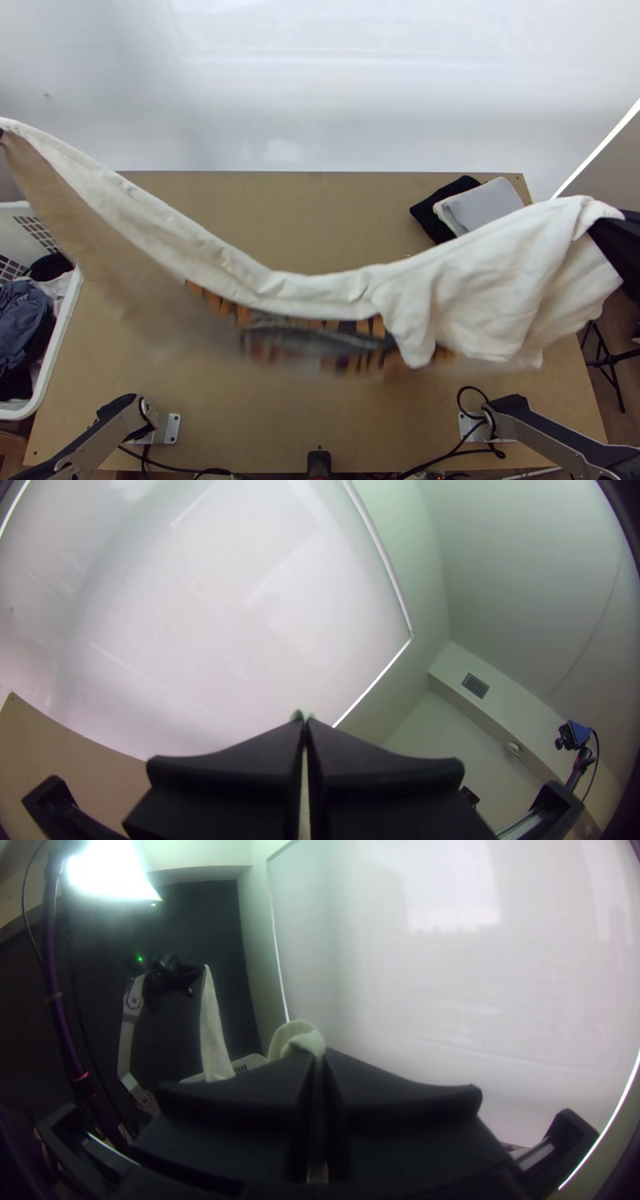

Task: Fold the t-shirt

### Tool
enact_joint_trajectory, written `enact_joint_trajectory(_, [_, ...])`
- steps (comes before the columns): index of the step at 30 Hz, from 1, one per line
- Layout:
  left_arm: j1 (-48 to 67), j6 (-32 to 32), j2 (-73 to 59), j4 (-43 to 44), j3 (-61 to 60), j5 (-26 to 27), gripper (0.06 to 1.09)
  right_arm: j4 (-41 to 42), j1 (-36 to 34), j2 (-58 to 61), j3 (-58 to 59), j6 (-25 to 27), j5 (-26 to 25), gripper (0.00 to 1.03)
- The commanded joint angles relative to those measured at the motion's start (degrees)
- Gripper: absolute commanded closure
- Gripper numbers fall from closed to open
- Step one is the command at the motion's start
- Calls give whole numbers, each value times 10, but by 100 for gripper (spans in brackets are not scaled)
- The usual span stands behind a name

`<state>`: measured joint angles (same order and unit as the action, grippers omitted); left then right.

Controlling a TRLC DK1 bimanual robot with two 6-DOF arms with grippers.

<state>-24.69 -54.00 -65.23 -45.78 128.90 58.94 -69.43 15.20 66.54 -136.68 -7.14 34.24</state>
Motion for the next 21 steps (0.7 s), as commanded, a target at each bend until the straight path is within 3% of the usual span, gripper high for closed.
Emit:
enact_joint_trajectory(1, [-8,-22,-8,21,-1,3,105,3,15,5,-5,11,7,100])
enact_joint_trajectory(9, [-12,-31,-38,46,-15,5,105,50,19,53,-10,-1,68,100])
enact_joint_trajectory(21, [-36,-75,-32,99,-15,33,105,74,12,61,-13,-11,88,100])
